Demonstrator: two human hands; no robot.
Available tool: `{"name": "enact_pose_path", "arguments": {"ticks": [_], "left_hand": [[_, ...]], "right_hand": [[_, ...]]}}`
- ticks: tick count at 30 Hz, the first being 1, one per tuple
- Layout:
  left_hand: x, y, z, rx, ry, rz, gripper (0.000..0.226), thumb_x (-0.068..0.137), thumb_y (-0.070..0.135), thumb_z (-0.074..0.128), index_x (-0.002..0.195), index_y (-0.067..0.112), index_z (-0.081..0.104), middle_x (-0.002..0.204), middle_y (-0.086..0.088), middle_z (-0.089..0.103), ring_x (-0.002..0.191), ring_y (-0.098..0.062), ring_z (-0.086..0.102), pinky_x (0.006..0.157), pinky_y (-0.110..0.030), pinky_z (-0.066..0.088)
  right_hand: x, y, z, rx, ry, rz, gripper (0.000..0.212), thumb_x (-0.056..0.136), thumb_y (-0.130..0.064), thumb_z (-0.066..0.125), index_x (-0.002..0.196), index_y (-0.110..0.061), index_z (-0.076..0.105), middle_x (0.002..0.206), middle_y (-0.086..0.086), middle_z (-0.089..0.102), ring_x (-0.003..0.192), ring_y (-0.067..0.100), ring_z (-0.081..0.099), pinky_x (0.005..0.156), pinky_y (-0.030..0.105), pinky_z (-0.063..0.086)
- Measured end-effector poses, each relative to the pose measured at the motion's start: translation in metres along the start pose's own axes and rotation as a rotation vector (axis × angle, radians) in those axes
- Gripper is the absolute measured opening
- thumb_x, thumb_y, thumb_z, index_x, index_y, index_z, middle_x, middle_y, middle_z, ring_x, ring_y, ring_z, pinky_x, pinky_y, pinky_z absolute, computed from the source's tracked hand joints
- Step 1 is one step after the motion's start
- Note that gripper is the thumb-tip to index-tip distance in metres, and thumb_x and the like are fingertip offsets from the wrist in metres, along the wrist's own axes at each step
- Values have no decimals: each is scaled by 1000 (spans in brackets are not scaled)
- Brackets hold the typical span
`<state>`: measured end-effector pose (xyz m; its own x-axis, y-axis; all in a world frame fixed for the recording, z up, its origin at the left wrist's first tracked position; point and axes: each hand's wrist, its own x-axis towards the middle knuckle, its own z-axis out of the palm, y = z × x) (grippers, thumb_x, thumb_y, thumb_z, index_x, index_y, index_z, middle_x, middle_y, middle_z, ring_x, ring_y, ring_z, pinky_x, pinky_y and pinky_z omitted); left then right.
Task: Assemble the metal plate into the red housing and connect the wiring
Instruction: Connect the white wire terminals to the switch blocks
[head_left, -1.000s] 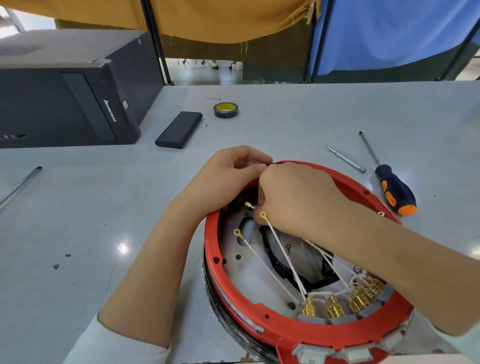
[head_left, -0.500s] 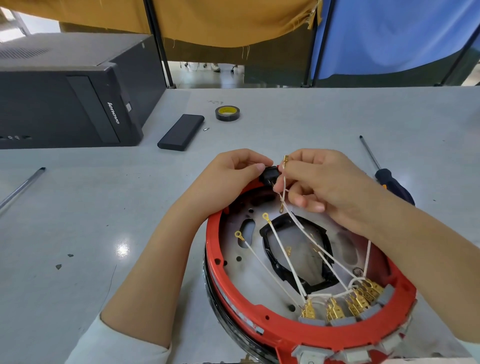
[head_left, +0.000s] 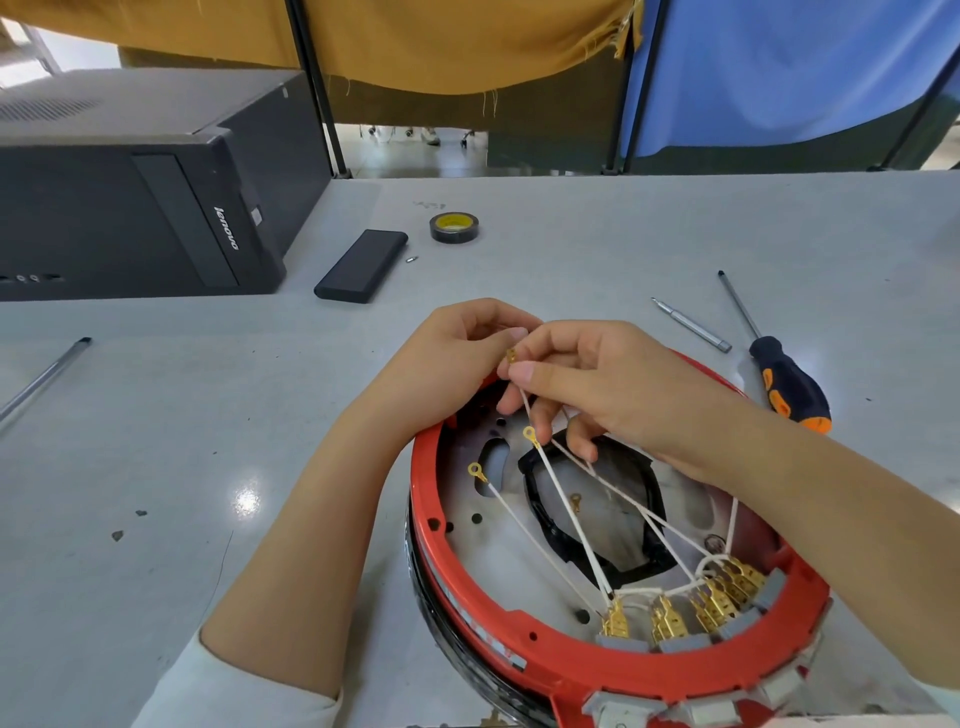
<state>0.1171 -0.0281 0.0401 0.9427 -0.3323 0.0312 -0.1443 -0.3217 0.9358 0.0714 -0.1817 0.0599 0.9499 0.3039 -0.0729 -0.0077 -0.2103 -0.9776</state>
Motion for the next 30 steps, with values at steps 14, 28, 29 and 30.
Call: {"name": "enact_pose_path", "arguments": {"ticks": [14,28,29,30], "left_hand": [[1,0,2,0,9,-1,19,99,18,55,100,26,72,101,2,76,100,-17,69,90,-24,52],[0,0,1,-4,8,0,19,99,18,54,105,23,72,99,3,76,93,-12,70,85,-20,53],[0,0,1,1,9,2,19,99,18,54,105,24,72,99,3,76,92,-10,70,84,-18,53],[0,-1,1,5,10,2,19,99,18,54,104,24,72,99,3,76,92,-10,70,84,-18,53]], "right_hand": [[1,13,-7,-413,294,17,15,79,-16,64,65,-21,65,56,-6,69,32,1,46,35,12,34],[5,17,-6,-602,368,-76,14,74,-19,65,61,-22,61,56,-11,66,42,1,51,45,11,40],[5,17,-6,-597,366,-73,14,74,-19,65,61,-22,61,55,-11,66,43,1,51,45,11,40],[6,17,-6,-594,366,-74,13,74,-19,64,62,-22,61,55,-11,66,44,1,53,45,10,41]]}}
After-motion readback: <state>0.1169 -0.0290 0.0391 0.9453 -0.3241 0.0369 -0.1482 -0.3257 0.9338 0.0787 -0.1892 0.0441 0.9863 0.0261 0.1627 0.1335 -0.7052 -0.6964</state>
